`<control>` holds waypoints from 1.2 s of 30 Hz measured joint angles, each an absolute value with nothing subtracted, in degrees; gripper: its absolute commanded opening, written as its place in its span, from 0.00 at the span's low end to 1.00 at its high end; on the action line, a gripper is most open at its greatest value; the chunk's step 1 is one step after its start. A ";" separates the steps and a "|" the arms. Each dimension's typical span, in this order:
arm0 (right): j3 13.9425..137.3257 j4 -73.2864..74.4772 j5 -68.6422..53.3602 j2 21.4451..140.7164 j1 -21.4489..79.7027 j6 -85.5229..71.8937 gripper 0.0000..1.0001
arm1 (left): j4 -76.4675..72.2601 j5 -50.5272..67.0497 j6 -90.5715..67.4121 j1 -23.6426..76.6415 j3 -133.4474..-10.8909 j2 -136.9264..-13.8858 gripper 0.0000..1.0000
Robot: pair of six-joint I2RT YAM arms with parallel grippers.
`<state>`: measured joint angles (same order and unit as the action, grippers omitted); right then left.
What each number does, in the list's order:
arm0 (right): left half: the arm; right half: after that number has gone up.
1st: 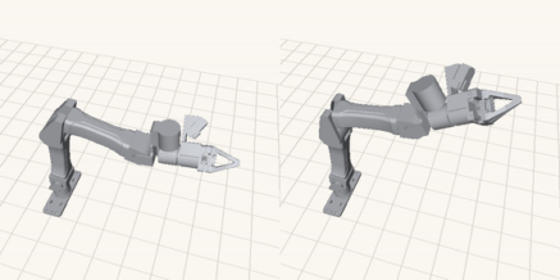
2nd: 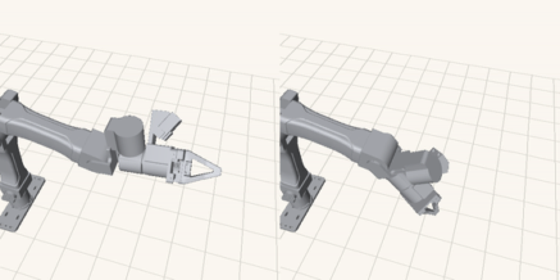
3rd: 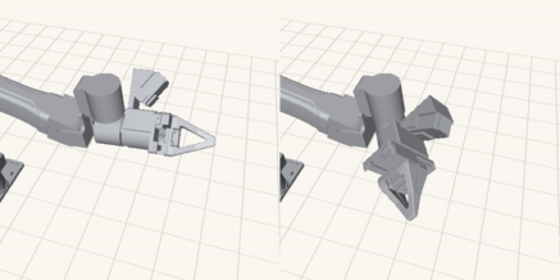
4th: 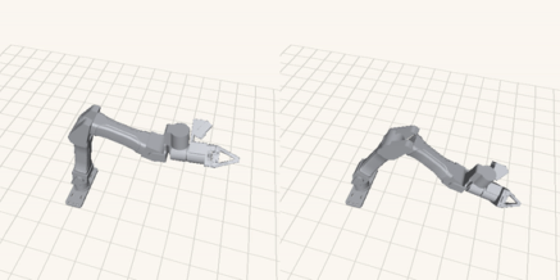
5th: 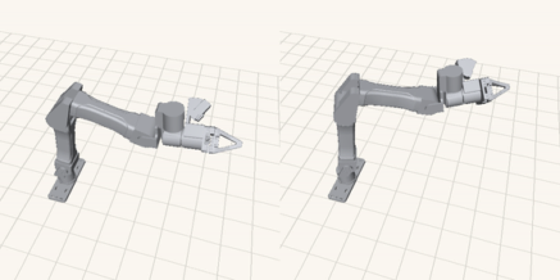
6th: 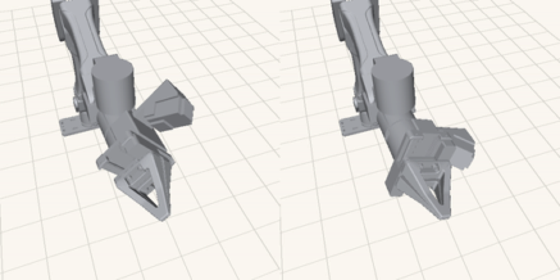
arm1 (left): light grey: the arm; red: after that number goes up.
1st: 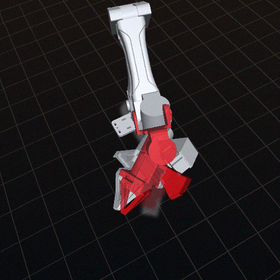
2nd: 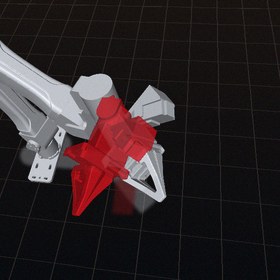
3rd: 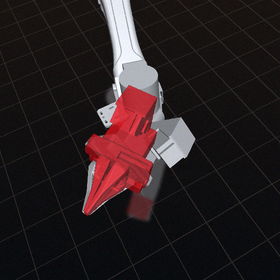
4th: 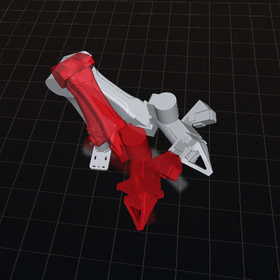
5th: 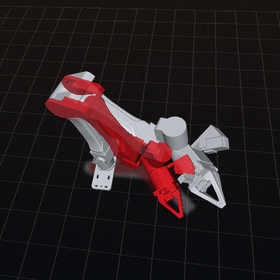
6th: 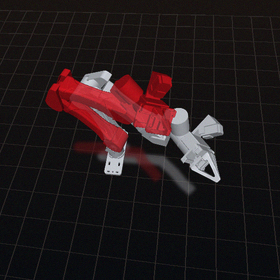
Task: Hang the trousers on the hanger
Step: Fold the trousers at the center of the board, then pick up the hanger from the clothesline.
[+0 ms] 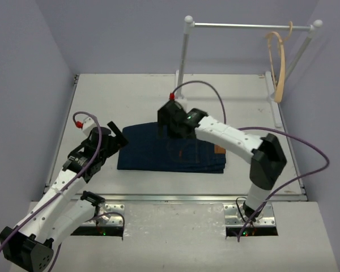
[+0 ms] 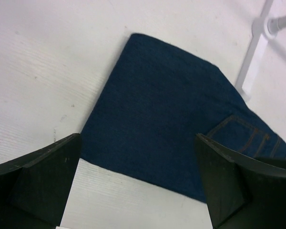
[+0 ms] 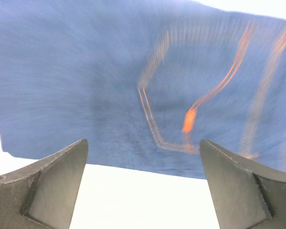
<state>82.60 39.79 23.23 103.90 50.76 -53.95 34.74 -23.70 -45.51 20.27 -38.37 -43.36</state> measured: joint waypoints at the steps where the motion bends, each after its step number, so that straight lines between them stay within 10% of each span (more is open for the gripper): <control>1: 84.22 40.03 22.23 101.07 48.63 -49.73 0.99 | 34.79 -21.85 -44.89 20.27 -38.37 -43.17 1.00; 11: 95.80 42.15 24.95 81.02 9.42 -21.34 0.99 | 24.89 -1.14 -40.62 20.27 -33.11 -41.81 1.00; 25: 99.81 37.70 25.66 89.44 -7.20 -8.10 0.96 | 21.15 12.45 -35.85 20.27 -28.16 -39.20 1.00; 36: 96.21 39.33 15.59 91.46 -9.56 -8.75 0.65 | 20.49 15.94 -34.72 20.27 -27.67 -38.27 1.00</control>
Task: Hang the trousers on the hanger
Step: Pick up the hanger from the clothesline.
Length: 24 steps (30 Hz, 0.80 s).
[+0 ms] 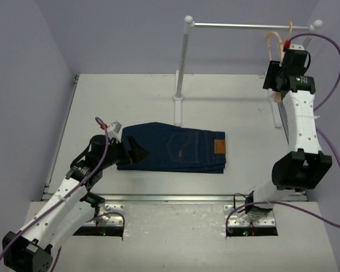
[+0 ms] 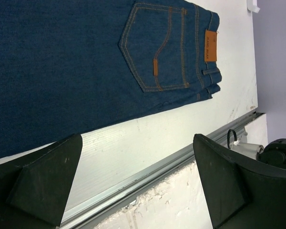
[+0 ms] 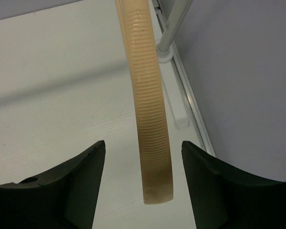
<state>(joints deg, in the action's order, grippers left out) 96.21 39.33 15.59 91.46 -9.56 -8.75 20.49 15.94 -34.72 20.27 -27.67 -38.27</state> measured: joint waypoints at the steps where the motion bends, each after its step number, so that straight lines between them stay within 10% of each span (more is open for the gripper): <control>1: 96.06 39.30 15.02 91.45 -9.61 -8.77 0.64 | 20.49 16.14 -34.72 20.27 -27.57 -38.00 1.00; 6: 93.35 39.08 13.87 90.73 -9.67 -8.89 0.50 | 20.45 17.00 -34.70 20.27 -27.51 -37.27 1.00; 11: 91.46 39.27 12.95 90.26 -9.67 -9.47 0.08 | 20.45 17.28 -34.70 20.27 -27.51 -37.28 1.00; 24: 91.41 39.32 9.95 87.96 -9.67 -11.26 0.00 | 20.47 15.79 -34.77 20.27 -27.51 -37.95 1.00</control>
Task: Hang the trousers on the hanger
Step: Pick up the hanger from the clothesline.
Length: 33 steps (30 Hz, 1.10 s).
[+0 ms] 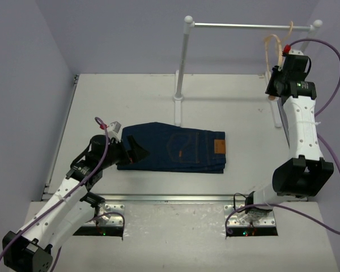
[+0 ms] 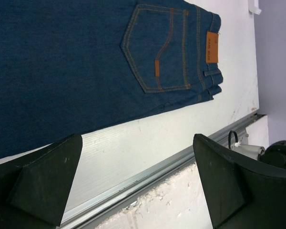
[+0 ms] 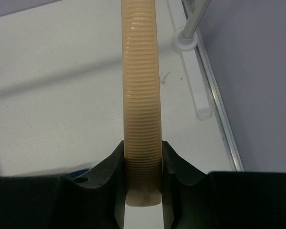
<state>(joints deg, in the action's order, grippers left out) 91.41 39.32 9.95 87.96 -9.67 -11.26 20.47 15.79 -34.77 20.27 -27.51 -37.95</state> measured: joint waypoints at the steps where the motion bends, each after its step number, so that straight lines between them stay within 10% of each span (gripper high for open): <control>1: 91.42 39.30 9.39 87.38 -9.67 -11.57 0.00 | 20.57 15.00 -34.88 20.27 -27.52 -38.18 1.00; 33: 74.17 23.68 -3.15 62.08 -9.67 -15.19 0.00 | 25.53 -5.39 -48.42 20.25 -28.94 -45.72 1.00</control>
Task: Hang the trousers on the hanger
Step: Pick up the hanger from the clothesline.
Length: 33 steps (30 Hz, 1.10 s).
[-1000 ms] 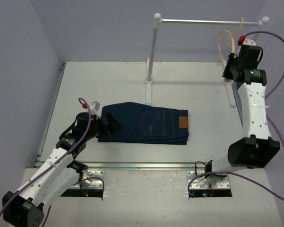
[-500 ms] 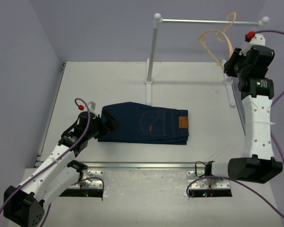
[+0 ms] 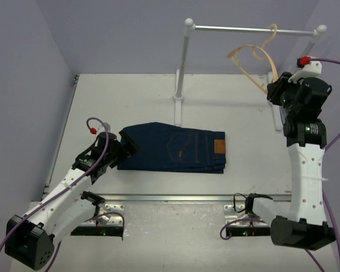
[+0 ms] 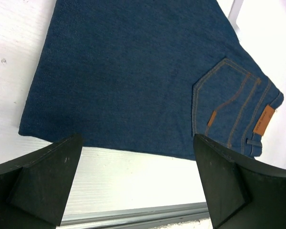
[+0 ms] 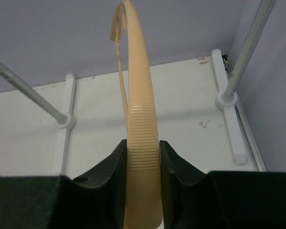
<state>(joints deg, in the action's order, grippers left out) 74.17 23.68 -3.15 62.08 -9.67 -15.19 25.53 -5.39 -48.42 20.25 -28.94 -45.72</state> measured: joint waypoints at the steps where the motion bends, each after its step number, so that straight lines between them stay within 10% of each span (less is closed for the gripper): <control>1: 72.99 22.91 -3.03 60.02 -9.67 -15.22 0.00 | 25.71 -5.69 -48.67 20.18 -29.45 -46.63 1.00; 33: 74.38 17.96 -2.52 73.46 -0.84 -12.14 0.00 | 25.04 -5.37 -47.04 19.77 -35.22 -47.63 1.00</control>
<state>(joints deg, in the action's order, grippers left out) 74.38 17.96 -2.52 73.46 -0.84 -12.14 25.04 -5.37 -47.04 19.77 -35.22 -47.63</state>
